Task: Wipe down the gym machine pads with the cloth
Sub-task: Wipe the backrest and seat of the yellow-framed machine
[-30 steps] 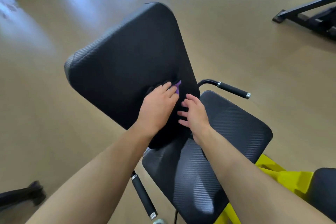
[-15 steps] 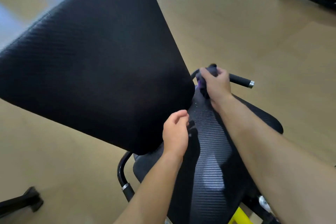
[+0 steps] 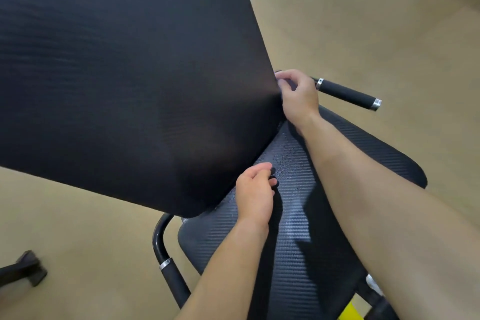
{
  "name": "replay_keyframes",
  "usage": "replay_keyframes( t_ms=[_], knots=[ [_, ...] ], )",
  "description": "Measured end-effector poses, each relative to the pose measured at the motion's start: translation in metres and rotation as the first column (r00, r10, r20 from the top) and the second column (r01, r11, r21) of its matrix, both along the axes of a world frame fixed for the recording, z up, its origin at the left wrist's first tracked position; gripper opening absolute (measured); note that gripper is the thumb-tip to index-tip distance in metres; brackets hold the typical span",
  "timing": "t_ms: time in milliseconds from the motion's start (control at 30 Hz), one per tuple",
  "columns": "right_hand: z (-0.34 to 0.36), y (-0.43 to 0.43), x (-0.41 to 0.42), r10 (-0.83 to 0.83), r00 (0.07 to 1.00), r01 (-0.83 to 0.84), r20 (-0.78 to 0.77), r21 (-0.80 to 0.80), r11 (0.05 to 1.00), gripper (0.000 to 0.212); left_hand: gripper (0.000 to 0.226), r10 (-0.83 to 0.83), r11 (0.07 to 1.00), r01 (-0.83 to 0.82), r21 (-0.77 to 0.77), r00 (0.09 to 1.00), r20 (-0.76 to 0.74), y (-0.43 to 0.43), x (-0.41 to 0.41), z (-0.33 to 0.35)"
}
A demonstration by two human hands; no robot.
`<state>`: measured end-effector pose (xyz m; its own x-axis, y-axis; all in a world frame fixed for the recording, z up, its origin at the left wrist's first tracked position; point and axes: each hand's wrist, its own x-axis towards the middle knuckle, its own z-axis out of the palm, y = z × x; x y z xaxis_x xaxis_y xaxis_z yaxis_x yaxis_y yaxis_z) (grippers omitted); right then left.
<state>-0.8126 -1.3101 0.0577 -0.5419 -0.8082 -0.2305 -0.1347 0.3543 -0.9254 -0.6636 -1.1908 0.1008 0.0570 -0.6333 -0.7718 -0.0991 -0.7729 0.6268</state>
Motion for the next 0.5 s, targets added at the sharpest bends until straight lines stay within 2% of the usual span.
replay_keyframes(
  t_ms=[33,100,167,200,300,400,433,500],
  knots=[
    [-0.003,-0.004,-0.003,0.060,0.997,-0.061,0.047,0.018,0.998,0.028,0.019,-0.004,1.000,0.004,0.004,1.000,-0.007,0.000,0.000,-0.001],
    [0.003,-0.009,-0.006,0.173,0.954,-0.188,0.245,0.041,0.981,0.032,0.019,-0.017,1.000,0.017,0.012,1.000,-0.015,0.001,0.002,-0.002],
    [0.009,-0.011,-0.008,0.175,0.908,-0.214,0.381,0.062,0.975,0.032,0.020,-0.013,1.000,0.014,0.025,1.000,-0.022,0.002,0.006,-0.001],
    [0.008,-0.011,-0.009,0.153,0.905,-0.201,0.398,0.083,0.976,0.036,0.021,-0.004,0.999,0.005,0.036,1.000,-0.021,0.002,0.009,0.000],
    [0.000,-0.005,-0.006,0.121,0.940,-0.172,0.318,0.140,0.975,0.055,0.022,0.019,0.998,-0.018,0.065,1.000,-0.016,0.006,0.020,0.001],
    [-0.002,-0.002,0.003,0.125,0.988,-0.142,0.094,0.201,0.969,0.027,0.024,0.030,0.997,-0.028,0.079,0.999,-0.030,0.011,0.032,0.006],
    [-0.002,0.000,0.003,0.157,0.982,-0.177,0.104,0.231,0.957,0.038,0.024,0.031,0.996,-0.029,0.083,0.999,-0.031,0.011,0.036,0.008],
    [-0.015,-0.001,-0.004,0.098,0.976,-0.147,0.195,0.253,0.956,0.086,0.023,0.043,0.996,-0.041,0.085,0.999,-0.027,0.010,0.044,0.011]
  ],
)
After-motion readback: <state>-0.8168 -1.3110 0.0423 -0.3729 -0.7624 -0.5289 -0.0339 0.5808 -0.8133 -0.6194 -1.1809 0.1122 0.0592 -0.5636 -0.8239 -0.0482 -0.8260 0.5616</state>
